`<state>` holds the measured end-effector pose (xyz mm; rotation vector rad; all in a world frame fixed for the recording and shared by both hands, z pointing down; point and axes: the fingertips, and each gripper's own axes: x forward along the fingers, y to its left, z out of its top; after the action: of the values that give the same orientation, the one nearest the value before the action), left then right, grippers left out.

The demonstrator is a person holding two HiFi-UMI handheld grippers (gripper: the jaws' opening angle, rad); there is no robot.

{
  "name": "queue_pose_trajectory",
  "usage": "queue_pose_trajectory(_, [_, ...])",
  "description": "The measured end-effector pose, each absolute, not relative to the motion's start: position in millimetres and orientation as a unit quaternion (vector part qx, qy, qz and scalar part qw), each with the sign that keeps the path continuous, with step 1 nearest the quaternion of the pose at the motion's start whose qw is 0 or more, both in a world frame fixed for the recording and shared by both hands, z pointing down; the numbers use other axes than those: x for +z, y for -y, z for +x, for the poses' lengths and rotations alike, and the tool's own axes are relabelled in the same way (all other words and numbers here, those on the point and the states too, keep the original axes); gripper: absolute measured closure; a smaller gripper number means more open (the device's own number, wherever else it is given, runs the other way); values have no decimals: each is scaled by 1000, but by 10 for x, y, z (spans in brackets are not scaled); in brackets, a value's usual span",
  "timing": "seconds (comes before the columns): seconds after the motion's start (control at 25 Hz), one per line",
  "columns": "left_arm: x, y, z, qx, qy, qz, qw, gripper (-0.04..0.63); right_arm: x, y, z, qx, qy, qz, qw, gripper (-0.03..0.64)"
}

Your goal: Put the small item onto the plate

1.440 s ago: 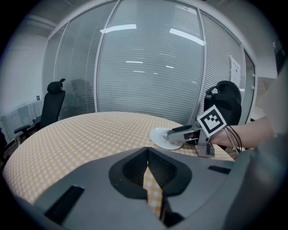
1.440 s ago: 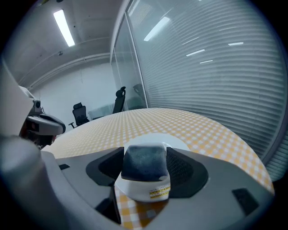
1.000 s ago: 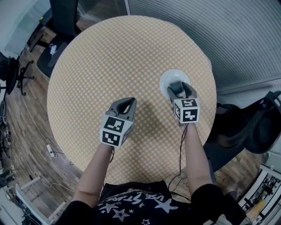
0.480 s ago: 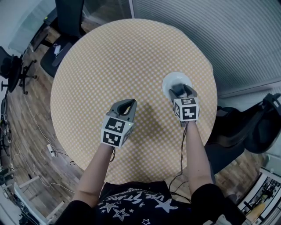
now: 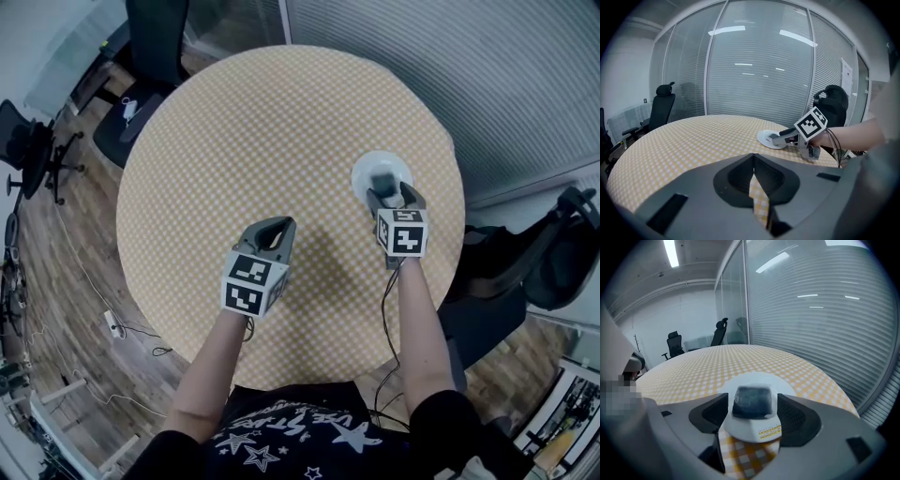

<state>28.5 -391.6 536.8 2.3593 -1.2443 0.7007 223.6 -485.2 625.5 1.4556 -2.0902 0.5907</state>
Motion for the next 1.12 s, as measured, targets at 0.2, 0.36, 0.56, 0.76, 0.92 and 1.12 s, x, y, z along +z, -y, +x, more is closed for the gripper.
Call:
queue_pose_trajectory(0.2, [5251,3754,203,232,441,846,189,588,6014,4620,2183,223,765,559,228,316])
queue_pose_trajectory(0.36, [5105,3579,134,214,430,857,186,588,5741,4320,2014,221,765,570,201,316])
queue_pose_trajectory(0.56, [4846,3307,-1,191,417,873,165,588,5341,3889,1795,221,766,580,168,318])
queue_pose_trajectory(0.76, [4647,3070,-262,166,403,886,158,588,5019,3508,1518,221,758,597,139,318])
queue_pose_trajectory(0.92, [4526,2757,-479,157,386,896,153,588,4822,3110,1208,225,755,606,111,319])
queue_pose_trajectory(1.12, [4442,2396,-639,171,346,917,97,588,4506,2585,760,203,764,606,86,349])
